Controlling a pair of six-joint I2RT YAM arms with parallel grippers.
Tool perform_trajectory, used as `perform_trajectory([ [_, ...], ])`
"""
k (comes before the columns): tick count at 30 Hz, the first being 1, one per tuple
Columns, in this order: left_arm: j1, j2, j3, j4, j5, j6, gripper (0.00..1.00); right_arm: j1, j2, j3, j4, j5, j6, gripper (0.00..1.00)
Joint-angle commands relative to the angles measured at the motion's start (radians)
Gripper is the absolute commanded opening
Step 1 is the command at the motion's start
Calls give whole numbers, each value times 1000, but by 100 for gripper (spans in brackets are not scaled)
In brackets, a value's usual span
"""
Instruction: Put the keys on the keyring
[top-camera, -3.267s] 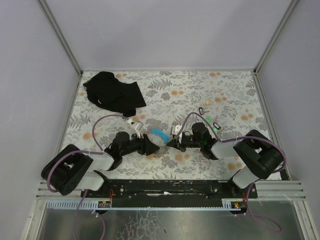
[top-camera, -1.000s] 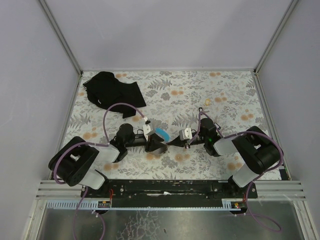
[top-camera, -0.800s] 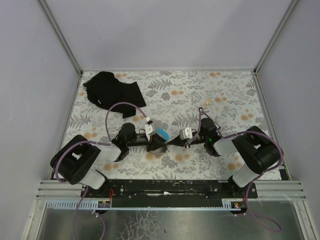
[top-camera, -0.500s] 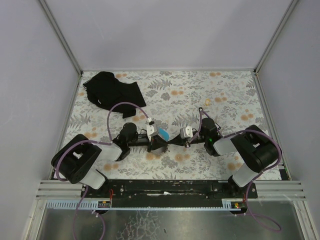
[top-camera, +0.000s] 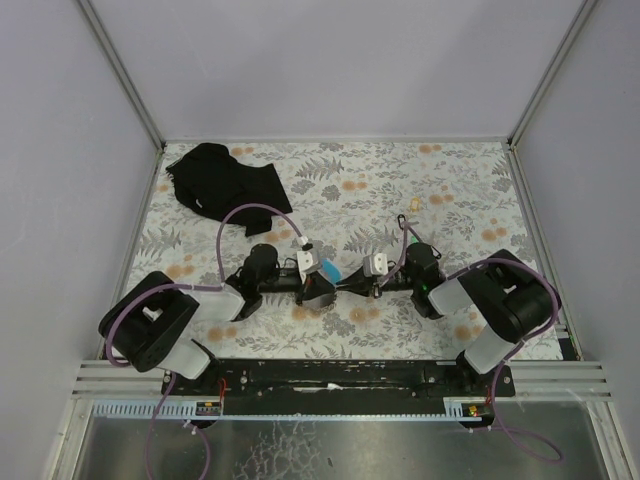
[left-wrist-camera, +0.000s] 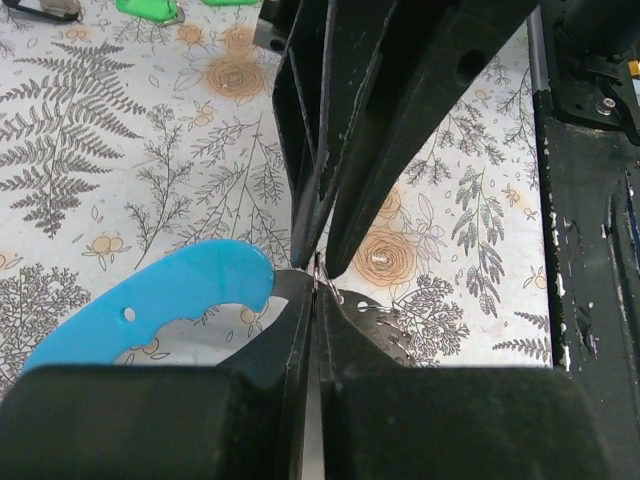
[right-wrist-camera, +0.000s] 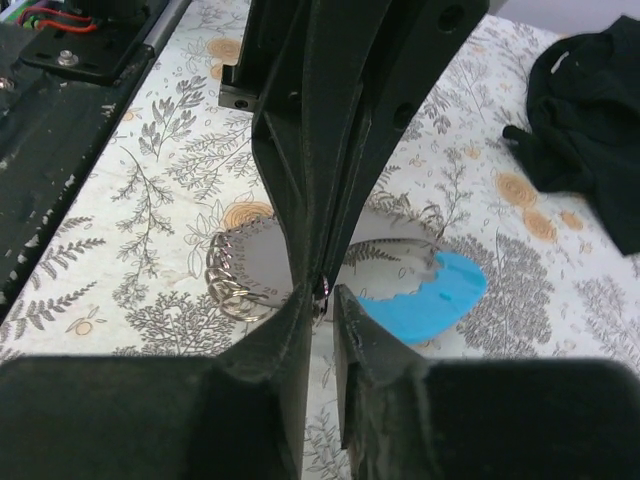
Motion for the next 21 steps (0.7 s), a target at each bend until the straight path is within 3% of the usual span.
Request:
perform_trajectory([
  [1, -13, -24, 23, -80, -73, 17, 0, 2, 41, -66, 333, 85, 191, 25],
  [3, -24, -22, 33, -114, -108, 19, 0, 1, 62, -107, 460, 150, 272, 29],
  [11, -86, 10, 91, -240, -283, 9, 0, 3, -42, -216, 443, 423, 400, 40],
  [21, -175, 124, 222, -443, -469, 36, 0, 1, -267, -179, -80, 771, 479, 44],
])
